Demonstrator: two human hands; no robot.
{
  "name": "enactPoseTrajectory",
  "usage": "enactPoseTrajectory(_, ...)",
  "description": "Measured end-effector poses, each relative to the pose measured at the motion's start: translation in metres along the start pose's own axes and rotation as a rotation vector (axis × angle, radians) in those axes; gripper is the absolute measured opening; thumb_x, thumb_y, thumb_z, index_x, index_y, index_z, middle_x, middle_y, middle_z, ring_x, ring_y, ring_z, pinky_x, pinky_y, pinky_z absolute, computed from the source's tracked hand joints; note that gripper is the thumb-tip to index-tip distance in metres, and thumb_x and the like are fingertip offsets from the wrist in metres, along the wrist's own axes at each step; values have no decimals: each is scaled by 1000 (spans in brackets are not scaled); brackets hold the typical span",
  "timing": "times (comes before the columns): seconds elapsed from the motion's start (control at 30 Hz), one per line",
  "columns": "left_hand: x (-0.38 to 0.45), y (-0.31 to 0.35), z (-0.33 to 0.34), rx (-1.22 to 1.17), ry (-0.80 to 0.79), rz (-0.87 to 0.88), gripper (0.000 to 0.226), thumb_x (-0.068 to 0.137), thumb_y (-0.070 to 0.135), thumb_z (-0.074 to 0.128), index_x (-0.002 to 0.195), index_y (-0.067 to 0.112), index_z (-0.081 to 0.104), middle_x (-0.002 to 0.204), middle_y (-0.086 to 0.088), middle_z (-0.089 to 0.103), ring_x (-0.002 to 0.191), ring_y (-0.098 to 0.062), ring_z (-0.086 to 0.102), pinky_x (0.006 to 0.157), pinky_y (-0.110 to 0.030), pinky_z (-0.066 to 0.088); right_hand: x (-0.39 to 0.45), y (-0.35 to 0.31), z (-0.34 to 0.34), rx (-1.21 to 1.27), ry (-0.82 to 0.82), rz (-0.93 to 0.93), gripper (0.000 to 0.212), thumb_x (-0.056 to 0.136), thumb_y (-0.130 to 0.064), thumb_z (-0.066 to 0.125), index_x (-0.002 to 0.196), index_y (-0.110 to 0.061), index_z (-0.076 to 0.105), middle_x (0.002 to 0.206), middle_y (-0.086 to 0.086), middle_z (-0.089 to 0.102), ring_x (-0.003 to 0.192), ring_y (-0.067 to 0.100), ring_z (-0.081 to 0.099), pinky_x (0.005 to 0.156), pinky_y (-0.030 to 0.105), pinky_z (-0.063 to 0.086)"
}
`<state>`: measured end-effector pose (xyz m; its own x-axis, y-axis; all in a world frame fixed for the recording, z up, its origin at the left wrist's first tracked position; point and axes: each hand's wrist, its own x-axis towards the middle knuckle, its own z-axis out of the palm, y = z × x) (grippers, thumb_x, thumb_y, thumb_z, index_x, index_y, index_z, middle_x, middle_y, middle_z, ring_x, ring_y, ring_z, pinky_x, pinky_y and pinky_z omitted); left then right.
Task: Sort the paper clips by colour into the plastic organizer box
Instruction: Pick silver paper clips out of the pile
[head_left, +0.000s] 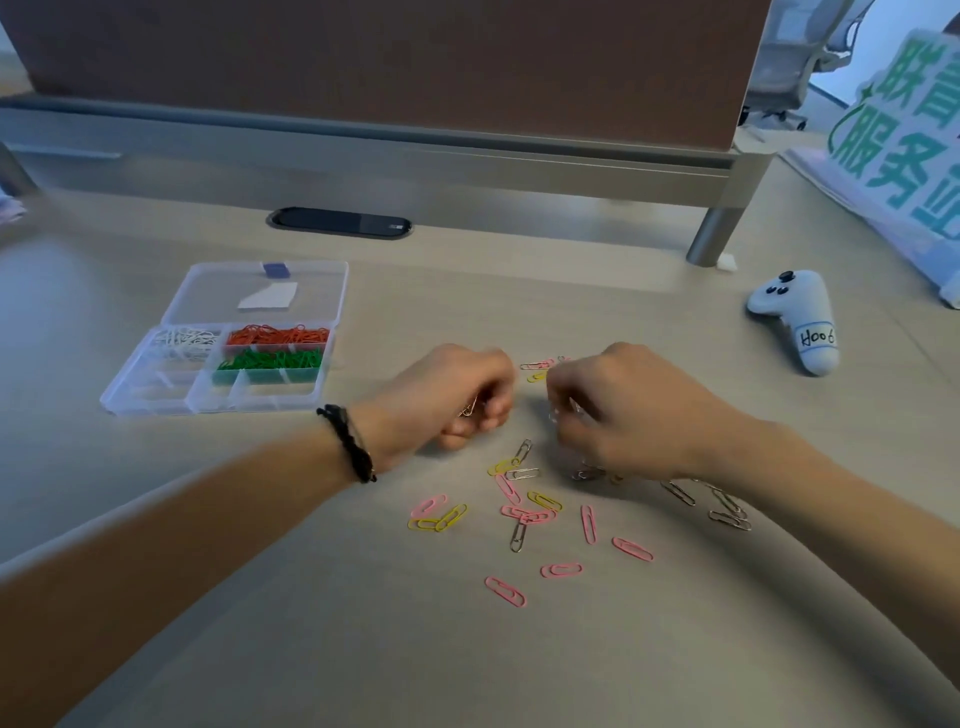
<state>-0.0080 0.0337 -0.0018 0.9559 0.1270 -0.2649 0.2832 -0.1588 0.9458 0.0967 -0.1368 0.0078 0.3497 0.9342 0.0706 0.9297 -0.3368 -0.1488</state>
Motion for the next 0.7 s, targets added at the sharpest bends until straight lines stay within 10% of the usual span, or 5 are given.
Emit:
enactPoseTrajectory(0.13, 2, 0, 16, 977, 149, 273, 34, 89, 36, 58, 65, 13, 53, 55, 5, 48, 55, -12, 47, 53, -28, 33, -4, 10, -4, 461, 61, 125, 16, 74, -24, 47, 64, -11, 48, 55, -3, 43, 53, 10, 35, 51, 26, 29)
enactPoseTrajectory(0.3, -2, 4, 33, 1575, 86, 359, 28, 99, 37, 38, 85, 19, 53, 76, -4, 52, 67, -26, 43, 62, -31, 33, -9, 15, -9, 601, 61, 159, 18, 84, -11, 53, 70, 0, 51, 55, 0, 41, 52, 9, 32, 48, 21, 27)
enactPoseTrajectory(0.7, 33, 29, 20, 1513, -277, 120, 24, 89, 23, 52, 73, 5, 53, 68, -9, 52, 61, -28, 46, 56, -30, 40, -18, 32, -2, 856, 75, 359, 25, 72, -22, 49, 70, 3, 50, 51, -5, 37, 47, 9, 28, 45, 23, 23)
